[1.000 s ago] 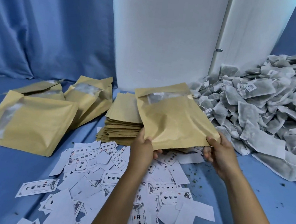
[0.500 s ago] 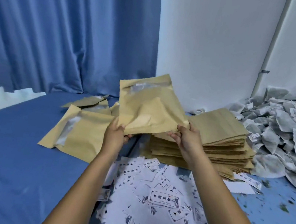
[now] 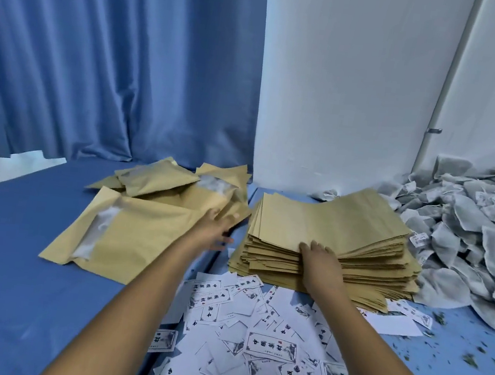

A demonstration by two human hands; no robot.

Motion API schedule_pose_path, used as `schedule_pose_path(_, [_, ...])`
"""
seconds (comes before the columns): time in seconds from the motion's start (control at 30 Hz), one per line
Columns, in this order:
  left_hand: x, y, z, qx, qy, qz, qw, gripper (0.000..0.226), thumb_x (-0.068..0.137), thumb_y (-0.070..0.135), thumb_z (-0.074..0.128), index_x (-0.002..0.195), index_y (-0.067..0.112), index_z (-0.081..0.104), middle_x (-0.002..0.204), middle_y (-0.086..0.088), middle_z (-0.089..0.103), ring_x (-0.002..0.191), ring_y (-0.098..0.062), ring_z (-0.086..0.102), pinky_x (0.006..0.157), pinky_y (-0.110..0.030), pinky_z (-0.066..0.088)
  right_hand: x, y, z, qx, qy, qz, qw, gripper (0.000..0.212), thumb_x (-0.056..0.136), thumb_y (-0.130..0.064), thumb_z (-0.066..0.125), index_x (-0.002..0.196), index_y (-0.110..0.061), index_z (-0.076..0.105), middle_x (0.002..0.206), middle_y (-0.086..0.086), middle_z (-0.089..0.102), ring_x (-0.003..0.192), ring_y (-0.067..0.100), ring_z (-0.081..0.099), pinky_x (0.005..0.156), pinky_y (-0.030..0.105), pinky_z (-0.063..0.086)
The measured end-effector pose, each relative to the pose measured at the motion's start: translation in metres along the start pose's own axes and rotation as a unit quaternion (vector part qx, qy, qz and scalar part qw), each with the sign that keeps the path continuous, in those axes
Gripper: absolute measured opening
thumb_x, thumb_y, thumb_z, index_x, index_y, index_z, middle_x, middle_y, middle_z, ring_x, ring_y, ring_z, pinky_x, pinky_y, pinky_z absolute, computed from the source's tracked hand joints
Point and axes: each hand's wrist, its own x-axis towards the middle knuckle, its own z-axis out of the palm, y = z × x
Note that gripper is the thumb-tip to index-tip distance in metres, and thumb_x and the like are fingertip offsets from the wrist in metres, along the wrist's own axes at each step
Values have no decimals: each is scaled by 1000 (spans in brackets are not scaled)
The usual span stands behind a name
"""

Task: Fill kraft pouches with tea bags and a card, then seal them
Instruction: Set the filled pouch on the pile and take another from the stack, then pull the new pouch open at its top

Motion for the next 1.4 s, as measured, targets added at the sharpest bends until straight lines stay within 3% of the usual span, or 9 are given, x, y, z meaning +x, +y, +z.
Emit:
schedule_pose_path(0.2, [1,-1,42,68,7,8,998,66,91,37,60,142,9,30,127,-12,53,83,-22,65,77,-35,56,-10,9,-8,-8,16,2,1000,43,84,6,43,119,-16,57,107,6,64,97,26,61,69,29,40])
schedule_pose_path(0.33, [-3,0,62,71,34,6,997,63,91,26,62,141,4,29,136,-15,46,71,-20,65,63,-30,57,-15,19,-14,-12,-6,-24,1000,46,83,2,44,122,-20,58,109,7,65,100,27,60,72,29,44])
schedule_pose_path(0.53, [-8,-5,80,199,115,35,973,75,84,10,68,143,3,21,129,-22,50,109,-37,58,88,-43,52,-47,27,-9,127,12,-90,988,44,84,-13,58,126,-25,60,106,0,69,100,21,60,76,26,46])
schedule_pose_path(0.77, [-23,10,54,313,-52,-92,944,78,89,-6,55,148,11,7,98,-15,62,74,-22,59,58,-28,50,-66,108,-35,456,183,284,823,45,75,-21,77,115,-14,58,130,7,48,126,27,40,103,40,34])
schedule_pose_path(0.97, [-63,32,52,472,-185,-186,841,17,91,1,56,108,-2,51,102,-18,66,87,-24,66,59,-27,55,-88,139,-30,708,2,284,646,36,81,-2,69,115,4,57,94,19,68,77,30,65,77,45,54])
schedule_pose_path(1.07, [-77,36,84,680,-29,-104,725,61,93,21,50,145,6,21,138,-16,44,122,-31,48,89,-38,48,-106,145,-27,746,-73,233,620,36,79,2,70,112,2,58,98,19,71,84,30,69,77,44,58])
schedule_pose_path(1.2, [-109,26,161,784,107,84,606,50,95,25,39,142,12,28,147,-24,20,136,-45,14,108,-58,20,-126,151,-16,759,-90,227,604,28,83,5,64,110,1,61,100,18,71,84,27,70,68,32,60])
schedule_pose_path(1.27, [-129,13,207,762,68,167,621,51,95,34,41,140,10,33,151,-24,12,139,-47,3,109,-61,11,-135,153,-10,749,-124,202,619,22,85,6,60,105,-1,64,98,17,72,83,26,71,69,31,59])
schedule_pose_path(1.4, [-162,-17,281,590,-162,168,773,64,88,58,46,135,14,43,137,-14,43,126,-33,39,99,-42,33,-149,163,2,747,-126,193,623,14,90,2,54,81,-1,64,74,14,68,60,16,66,52,20,50])
